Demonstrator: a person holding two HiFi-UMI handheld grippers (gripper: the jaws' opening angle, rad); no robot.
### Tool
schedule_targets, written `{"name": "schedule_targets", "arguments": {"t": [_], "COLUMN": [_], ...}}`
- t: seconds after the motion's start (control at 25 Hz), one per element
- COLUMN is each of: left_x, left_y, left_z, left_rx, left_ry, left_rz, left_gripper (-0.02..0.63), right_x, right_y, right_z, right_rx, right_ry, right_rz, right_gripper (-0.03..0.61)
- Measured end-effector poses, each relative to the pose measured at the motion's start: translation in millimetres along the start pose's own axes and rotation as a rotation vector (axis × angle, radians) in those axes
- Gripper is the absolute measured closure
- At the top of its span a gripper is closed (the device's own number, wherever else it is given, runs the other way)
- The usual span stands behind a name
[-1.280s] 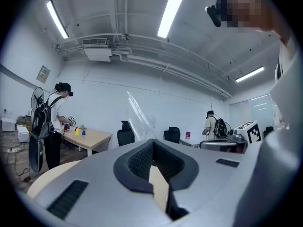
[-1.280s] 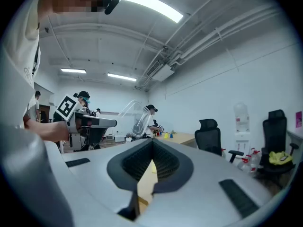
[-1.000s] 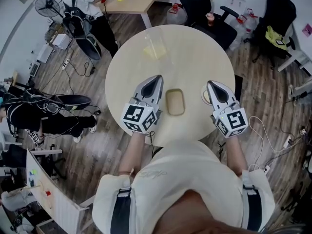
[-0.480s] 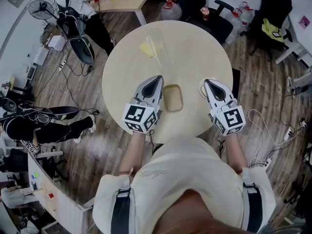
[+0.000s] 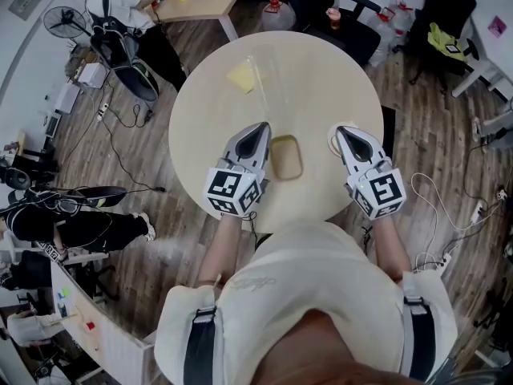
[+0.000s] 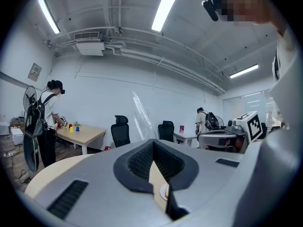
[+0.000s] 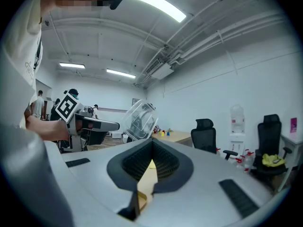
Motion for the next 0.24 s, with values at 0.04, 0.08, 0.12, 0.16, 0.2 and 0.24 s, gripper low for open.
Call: {"name": "schedule_targets", "arguments": {"t": [0.04, 0.08, 0.12, 0.16, 0.2, 0.24], "left_x": [-0.6, -1.0, -1.4, -1.9, -2.3, -2.8], "left_y": [-0.6, -1.1, -1.4, -1.6, -1.6, -1.6], "left_z": [0.5, 1.0, 1.6, 2.2, 2.9, 3.7], "left_rx": [0.002, 0.004, 0.005, 0.006, 0.007, 0.007], "left_ry": [-0.002, -0.003, -0.004, -0.006, -0.007, -0.009], "left_rz": [0.002, 0.004, 0.005, 0.006, 0.008, 0.009], "left_gripper": [0.597, 0.597, 0.597, 0.597, 0.597, 0.597], "right_x": [-0.3, -0.8, -1.4, -1.9, -2.4, -2.9], "right_y": [-0.7, -1.9, -3.1, -4.2, -5.0, -5.7], "right_z": [0.1, -0.2, -0.9, -1.9, -3.0, -4.1], "right_rx": [-0.004, -0.015, -0.03, -0.048, -0.067, -0.086], "right_ry": [0.001, 0.001, 0.002, 0.003, 0.005, 0.007], "right_rz": [0.002, 0.006, 0.011, 0.014, 0.017, 0.019], "right_gripper": [0.573, 0.573, 0.573, 0.573, 0.574, 0.574]}}
Point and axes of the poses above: the fingertips, and each gripper's own axes: x backward along the fingers, z to its left, y out of its top, the point moved 9 cm from there along x, backward along the fingers, and after that the axes turned 15 degrees about -y, right-handed, at the moved point
